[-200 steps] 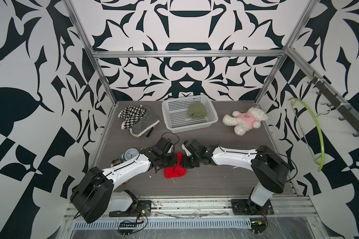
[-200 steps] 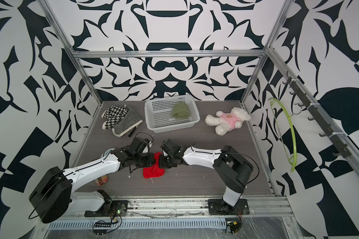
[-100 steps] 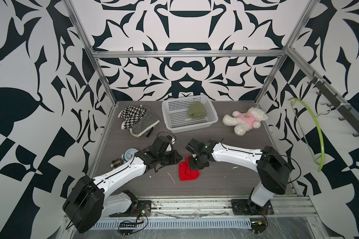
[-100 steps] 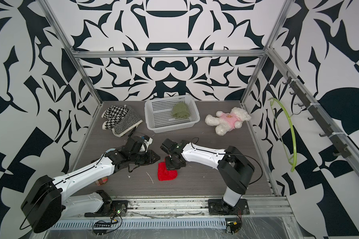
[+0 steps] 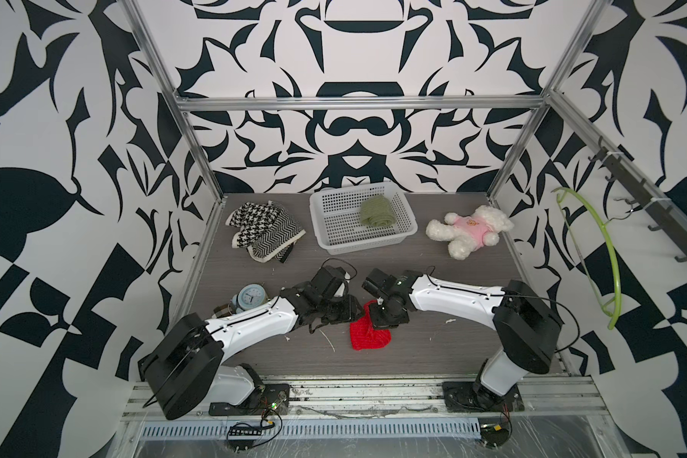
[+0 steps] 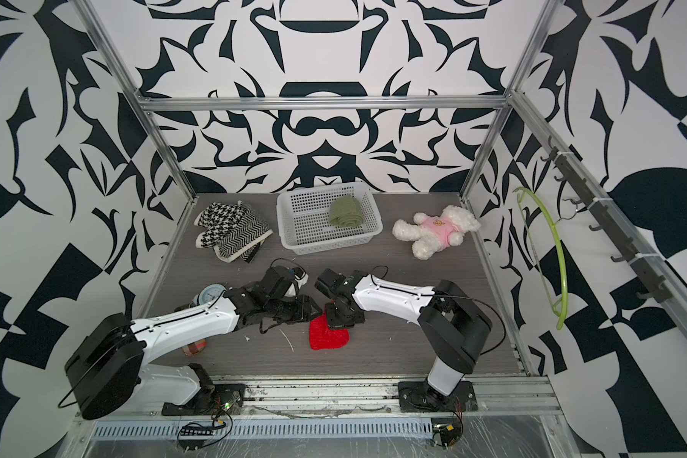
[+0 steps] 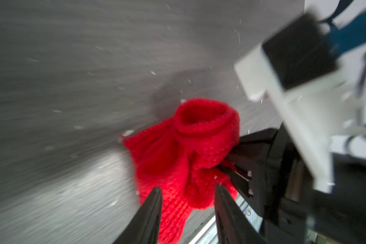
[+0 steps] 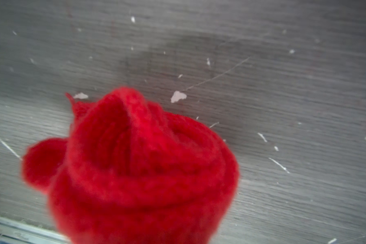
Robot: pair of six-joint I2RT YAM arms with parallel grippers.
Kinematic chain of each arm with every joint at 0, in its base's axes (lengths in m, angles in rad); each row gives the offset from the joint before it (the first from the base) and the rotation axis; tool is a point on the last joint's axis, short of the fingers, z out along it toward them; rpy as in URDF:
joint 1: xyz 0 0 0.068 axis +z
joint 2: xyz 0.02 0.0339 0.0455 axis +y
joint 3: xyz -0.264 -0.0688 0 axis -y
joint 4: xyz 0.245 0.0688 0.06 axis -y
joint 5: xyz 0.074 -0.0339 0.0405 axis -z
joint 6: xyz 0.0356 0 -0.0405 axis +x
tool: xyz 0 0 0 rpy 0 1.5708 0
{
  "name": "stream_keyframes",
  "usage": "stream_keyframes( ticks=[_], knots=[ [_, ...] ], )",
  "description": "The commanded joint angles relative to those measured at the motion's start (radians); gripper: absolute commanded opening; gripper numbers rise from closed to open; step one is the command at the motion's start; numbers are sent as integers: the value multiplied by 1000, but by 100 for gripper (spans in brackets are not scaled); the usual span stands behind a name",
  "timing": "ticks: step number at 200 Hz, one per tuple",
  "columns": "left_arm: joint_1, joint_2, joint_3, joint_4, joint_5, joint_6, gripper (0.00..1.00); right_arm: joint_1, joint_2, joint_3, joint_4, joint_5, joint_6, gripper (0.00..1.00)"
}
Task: Roll up the scarf and place it into the basket
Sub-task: Roll the scarf at the center of the board.
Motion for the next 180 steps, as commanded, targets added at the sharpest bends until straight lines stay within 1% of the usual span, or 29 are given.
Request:
stream_keyframes(
  ticks=[1,36,64,78,86,98,103,121,151,156,164,180],
  knots=[
    [-26,49,26,79,27,-54,45,-9,-43,-13,19,4,30,0],
    [-44,103,22,176,52,-101,43,-9,-58,-46,58,-14,51,0],
    [-88,156,55,213,68,-124,41,-12,-67,-68,80,-10,70,0],
    [-112,185,74,215,69,-129,33,-16,-68,-71,88,-5,78,0],
    [-117,201,81,214,79,-132,23,-18,-70,-74,96,-7,82,0],
    [-118,211,74,213,82,-142,5,-20,-76,-73,97,1,87,0],
    [-118,213,69,209,83,-147,0,-24,-78,-73,95,5,88,0],
    [-118,195,44,180,78,-155,0,-41,-96,-80,93,19,98,0],
    [-118,150,-14,107,11,-177,0,-53,-124,-97,95,42,123,0],
    [-118,147,-24,98,-3,-185,0,-53,-127,-99,93,44,126,4],
    [-118,145,-39,82,-21,-196,0,-53,-133,-103,92,49,131,15],
    [-117,152,-73,74,-41,-227,0,-55,-152,-114,98,51,131,30]
  ],
)
